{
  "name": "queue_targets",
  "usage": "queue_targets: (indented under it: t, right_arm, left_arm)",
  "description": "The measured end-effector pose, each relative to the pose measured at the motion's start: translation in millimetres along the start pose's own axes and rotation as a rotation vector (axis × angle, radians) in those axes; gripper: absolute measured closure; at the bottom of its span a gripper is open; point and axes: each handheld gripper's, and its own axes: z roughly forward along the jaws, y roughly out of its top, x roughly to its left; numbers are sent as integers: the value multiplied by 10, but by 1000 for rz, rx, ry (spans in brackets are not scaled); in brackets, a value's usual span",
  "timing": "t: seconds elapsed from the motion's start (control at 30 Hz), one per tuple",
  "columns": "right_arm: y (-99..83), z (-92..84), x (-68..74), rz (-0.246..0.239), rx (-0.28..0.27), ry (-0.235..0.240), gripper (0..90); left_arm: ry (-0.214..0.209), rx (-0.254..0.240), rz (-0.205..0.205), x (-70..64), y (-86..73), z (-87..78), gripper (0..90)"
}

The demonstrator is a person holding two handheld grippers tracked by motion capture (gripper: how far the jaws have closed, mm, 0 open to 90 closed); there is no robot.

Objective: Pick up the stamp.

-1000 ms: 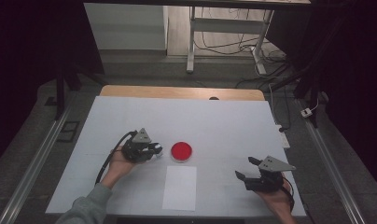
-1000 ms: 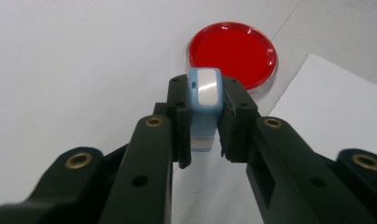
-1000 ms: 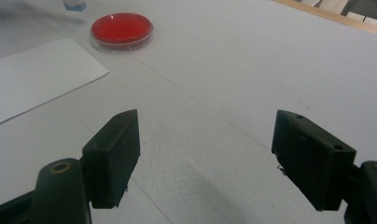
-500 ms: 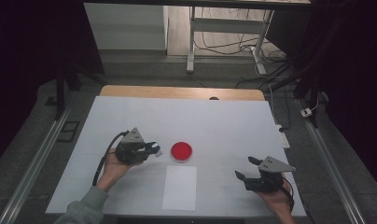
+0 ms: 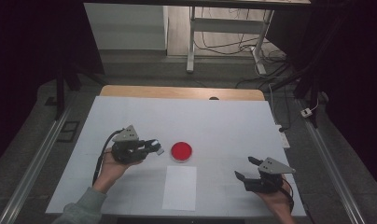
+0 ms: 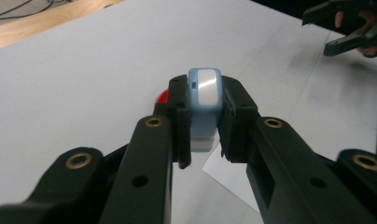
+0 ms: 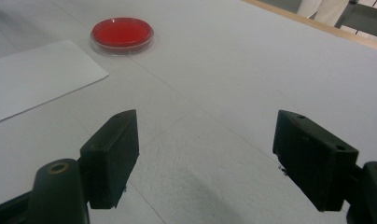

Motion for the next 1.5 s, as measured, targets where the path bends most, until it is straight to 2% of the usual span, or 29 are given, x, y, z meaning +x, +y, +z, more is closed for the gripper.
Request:
queue_targets:
  t: [0.17, 0.5, 0.9, 1.0, 1.2, 1.4, 1.5]
  right_arm:
    - [8, 2, 16, -5, -10, 5, 222]
    - [3, 5, 10, -7, -9, 4, 223]
    - [3, 7, 21, -8, -11, 0, 223]
    - [3, 9, 22, -7, -11, 0, 223]
    - [3, 10, 23, -6, -11, 1, 223]
    - [2, 12, 21, -6, -11, 7, 224]
    - [3, 10, 23, -5, -10, 3, 223]
  left_arm:
    - [-28, -27, -7, -46, 46, -45, 756]
    - [-115, -59, -10, -165, 127, -51, 756]
    - [-203, -40, 14, -398, 176, 105, 756]
    - [-209, -29, 30, -454, 169, 162, 756]
    - [-224, -10, 38, -520, 152, 262, 756]
    - [-225, -3, 37, -522, 141, 292, 756]
    - [-210, 2, 39, -504, 132, 291, 756]
